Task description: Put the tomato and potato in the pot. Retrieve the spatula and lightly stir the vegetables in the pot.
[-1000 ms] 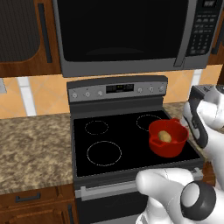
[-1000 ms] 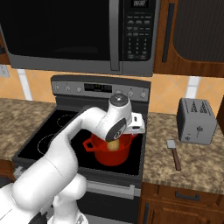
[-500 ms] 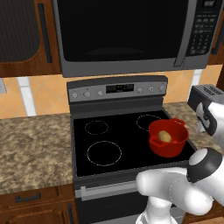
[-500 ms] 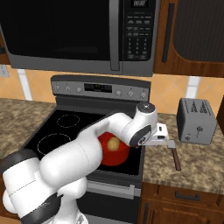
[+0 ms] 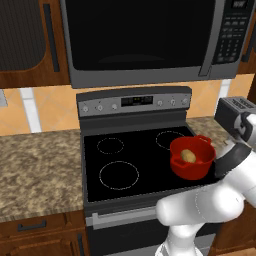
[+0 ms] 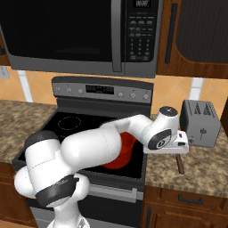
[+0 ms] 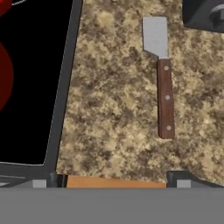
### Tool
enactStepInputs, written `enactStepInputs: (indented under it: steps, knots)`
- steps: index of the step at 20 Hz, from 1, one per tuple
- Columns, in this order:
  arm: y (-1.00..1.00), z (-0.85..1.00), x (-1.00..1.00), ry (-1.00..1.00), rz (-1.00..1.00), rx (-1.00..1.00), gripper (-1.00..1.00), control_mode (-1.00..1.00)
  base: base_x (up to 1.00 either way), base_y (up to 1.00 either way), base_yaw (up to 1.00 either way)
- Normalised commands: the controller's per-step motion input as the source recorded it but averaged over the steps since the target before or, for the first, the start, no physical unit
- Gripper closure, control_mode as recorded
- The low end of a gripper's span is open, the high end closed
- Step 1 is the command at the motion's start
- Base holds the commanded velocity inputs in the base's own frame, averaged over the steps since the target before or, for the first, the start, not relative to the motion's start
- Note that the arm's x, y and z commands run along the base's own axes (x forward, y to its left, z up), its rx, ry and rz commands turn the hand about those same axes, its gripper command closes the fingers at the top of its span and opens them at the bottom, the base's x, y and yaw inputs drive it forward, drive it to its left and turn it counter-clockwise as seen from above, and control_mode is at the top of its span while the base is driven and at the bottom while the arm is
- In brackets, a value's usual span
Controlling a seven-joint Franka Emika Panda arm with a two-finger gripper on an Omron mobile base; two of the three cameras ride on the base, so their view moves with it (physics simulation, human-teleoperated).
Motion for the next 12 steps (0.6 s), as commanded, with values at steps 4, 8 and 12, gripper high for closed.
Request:
enactStepInputs:
  steps: [4, 8, 12]
  knots:
    - [-0.31, -0.24, -0.32, 0.08, 0.0, 0.0, -1.0, -1.0, 0.0, 0.0, 0.0]
    - [-0.16, -0.34, -0.2, 0.03, 0.0, 0.0, -1.0, -1.0, 0.0, 0.0, 0.0]
    - [0.0, -0.42, -0.01, 0.0, 0.02, 0.0, -1.0, -1.0, 0.0, 0.0, 0.0]
